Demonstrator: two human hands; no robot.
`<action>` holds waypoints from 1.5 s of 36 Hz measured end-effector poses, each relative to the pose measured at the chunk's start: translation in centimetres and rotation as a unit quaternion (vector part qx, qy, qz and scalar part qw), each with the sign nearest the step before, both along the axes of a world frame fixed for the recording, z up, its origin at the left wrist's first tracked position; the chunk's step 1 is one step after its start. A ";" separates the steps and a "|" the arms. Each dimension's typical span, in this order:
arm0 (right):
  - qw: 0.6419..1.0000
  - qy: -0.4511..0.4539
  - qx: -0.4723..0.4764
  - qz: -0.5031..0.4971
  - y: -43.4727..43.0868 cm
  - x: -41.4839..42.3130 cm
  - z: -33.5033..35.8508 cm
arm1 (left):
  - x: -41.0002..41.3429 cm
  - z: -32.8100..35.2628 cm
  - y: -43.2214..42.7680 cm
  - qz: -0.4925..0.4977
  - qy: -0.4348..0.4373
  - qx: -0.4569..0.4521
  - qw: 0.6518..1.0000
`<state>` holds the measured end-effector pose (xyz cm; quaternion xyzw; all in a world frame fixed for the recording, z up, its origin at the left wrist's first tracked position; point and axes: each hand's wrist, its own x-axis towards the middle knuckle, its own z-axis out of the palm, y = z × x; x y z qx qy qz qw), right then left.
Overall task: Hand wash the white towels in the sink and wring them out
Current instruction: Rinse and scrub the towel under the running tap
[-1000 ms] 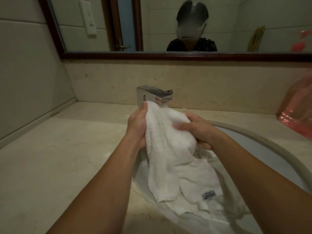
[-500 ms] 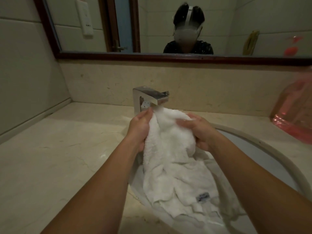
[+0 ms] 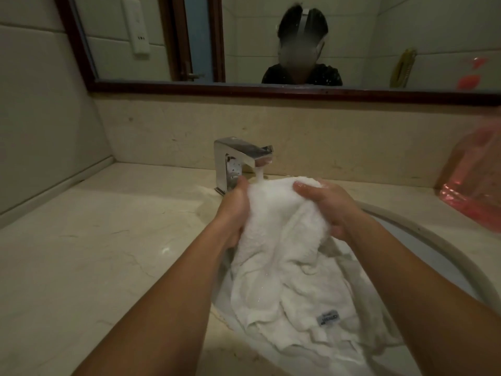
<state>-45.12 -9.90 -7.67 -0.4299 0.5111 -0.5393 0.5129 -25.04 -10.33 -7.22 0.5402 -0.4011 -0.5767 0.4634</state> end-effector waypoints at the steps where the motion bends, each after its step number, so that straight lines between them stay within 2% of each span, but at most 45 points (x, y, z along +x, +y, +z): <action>1: 0.999 0.046 -0.006 -0.025 0.1 0.1 0.0 | 0.1 0.1 -0.1 0.005 0.008 -0.012 1.000; 3: 0.989 0.129 -0.013 -0.067 0.2 0.6 -0.4 | 0.2 0.1 -0.2 0.014 0.015 -0.033 0.999; 5: 0.982 0.169 -0.024 -0.082 0.6 1.7 -0.5 | 0.3 0.1 -0.2 0.024 0.006 -0.056 0.998; 8: 0.989 0.140 -0.036 -0.029 1.0 3.5 -0.4 | 0.3 -0.4 -0.3 0.041 -0.040 -0.092 0.994; 11: 0.996 0.040 -0.028 0.072 1.5 5.4 0.1 | 0.2 -0.6 0.0 0.033 -0.057 -0.097 0.993; 13: 0.997 0.011 -0.034 0.063 1.3 5.9 -0.2 | 0.2 -0.3 0.2 0.016 -0.022 -0.086 0.996; 15: 0.992 0.114 -0.052 -0.003 0.8 5.5 -0.8 | 0.5 0.1 0.2 0.010 0.023 -0.065 0.998; 17: 0.974 0.216 -0.057 -0.024 0.6 5.0 -1.4 | 1.0 0.3 0.2 0.002 0.109 -0.042 0.993; 20: 0.966 0.254 -0.020 0.041 0.7 4.3 -1.5 | 1.7 0.9 0.3 0.004 0.210 -0.027 0.977; 22: 0.960 0.261 -0.028 0.095 1.1 3.9 -1.3 | 2.3 1.1 0.1 -0.010 0.244 -0.036 0.969; 25: 0.942 0.307 -0.044 0.125 1.7 3.7 -1.0 | 3.0 1.3 0.4 0.000 0.275 -0.064 0.959; 27: 0.949 0.276 -0.031 0.151 1.7 3.9 -0.8 | 3.2 1.4 0.5 0.010 0.282 -0.074 0.956; 29: 0.961 0.205 0.000 0.184 1.7 4.1 -0.5 | 3.5 1.3 0.3 0.014 0.294 -0.084 0.952; 31: 0.970 0.164 -0.001 0.181 1.9 4.5 -0.3 | 3.6 1.3 0.4 0.021 0.295 -0.082 0.952; 34: 0.985 0.115 -0.069 0.111 1.2 5.6 -0.4 | 3.6 1.3 0.4 -0.001 0.276 -0.073 0.958; 37: 0.989 0.048 -0.125 0.060 0.1 6.8 0.0 | 3.0 0.5 0.2 0.046 0.119 -0.108 0.986; 39: 0.990 0.022 -0.129 0.051 -0.4 7.1 0.1 | 2.2 0.1 0.1 0.055 0.014 -0.129 0.990; 42: 0.991 0.015 -0.120 0.057 -0.4 6.5 -0.4 | 1.6 -0.4 -0.2 0.037 -0.056 -0.117 0.991; 46: 0.992 0.010 -0.107 0.058 -0.2 5.6 -0.9 | 1.4 -0.5 0.0 -0.013 -0.067 -0.087 0.994; 48: 0.992 0.032 -0.108 0.061 -0.2 5.2 -0.9 | 1.2 -0.3 0.2 -0.004 -0.071 -0.082 0.994; 50: 0.983 0.130 -0.110 0.062 -0.2 4.4 -1.0 | 1.5 0.0 0.1 0.039 -0.058 -0.080 0.994; 52: 0.960 0.243 -0.077 0.114 0.2 3.2 -0.9 | 2.1 0.4 -0.1 0.082 0.009 -0.073 0.994; 54: 0.946 0.252 0.000 0.202 0.6 2.0 -0.9 | 2.6 0.7 -0.1 0.111 0.081 -0.072 0.988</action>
